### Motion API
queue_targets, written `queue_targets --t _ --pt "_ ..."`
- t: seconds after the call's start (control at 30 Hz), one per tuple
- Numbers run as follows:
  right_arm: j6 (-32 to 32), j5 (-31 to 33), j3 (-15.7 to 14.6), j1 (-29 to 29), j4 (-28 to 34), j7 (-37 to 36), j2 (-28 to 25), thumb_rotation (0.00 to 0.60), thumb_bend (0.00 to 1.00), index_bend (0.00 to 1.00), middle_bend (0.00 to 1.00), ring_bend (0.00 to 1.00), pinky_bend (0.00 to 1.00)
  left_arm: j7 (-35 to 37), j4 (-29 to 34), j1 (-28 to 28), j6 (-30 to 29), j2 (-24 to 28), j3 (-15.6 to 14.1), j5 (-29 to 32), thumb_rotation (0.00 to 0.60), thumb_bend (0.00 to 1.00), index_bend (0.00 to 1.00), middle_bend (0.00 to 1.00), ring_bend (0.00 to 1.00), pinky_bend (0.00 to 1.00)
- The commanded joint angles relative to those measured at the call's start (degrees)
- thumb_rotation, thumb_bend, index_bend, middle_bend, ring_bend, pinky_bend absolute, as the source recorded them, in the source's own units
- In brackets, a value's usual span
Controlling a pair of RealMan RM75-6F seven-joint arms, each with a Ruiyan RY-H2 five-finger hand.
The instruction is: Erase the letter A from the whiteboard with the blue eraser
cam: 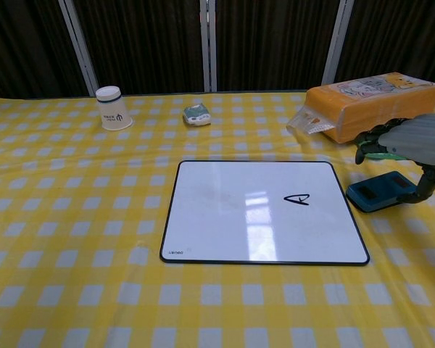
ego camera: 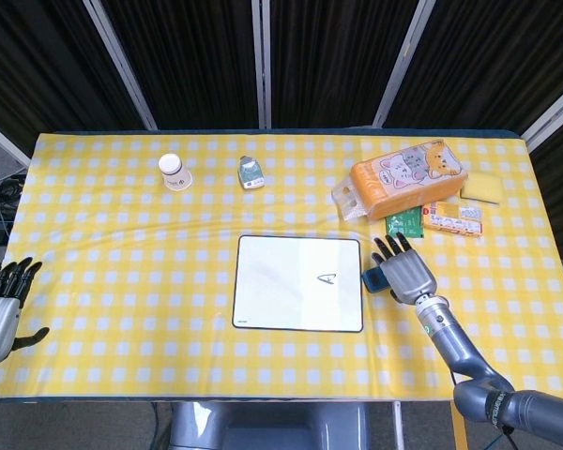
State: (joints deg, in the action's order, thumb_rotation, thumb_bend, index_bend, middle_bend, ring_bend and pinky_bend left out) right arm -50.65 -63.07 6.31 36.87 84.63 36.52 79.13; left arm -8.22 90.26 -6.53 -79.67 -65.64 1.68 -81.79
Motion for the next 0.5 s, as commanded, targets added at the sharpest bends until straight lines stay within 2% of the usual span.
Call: queue_targets --t 0.03,0.5 --pt "0.41 1.06 -0.27 0.57 -0.69 0.72 0.57 0.600 0.17 0.22 0.03 0.00 0.06 0.00 -0.07 -0.06 0.12 -0.07 -0.02 0.07 0.600 0.13 0.00 0.00 0.00 0.00" --pt "0.65 4.15 -1.13 2.21 -3.37 1.44 2.89 0.600 0.17 0.29 0.05 0.00 0.08 1.14 -0.91 -0.46 0.36 -0.40 -0.05 -0.37 0.600 0.13 0.00 0.00 0.00 0.00"
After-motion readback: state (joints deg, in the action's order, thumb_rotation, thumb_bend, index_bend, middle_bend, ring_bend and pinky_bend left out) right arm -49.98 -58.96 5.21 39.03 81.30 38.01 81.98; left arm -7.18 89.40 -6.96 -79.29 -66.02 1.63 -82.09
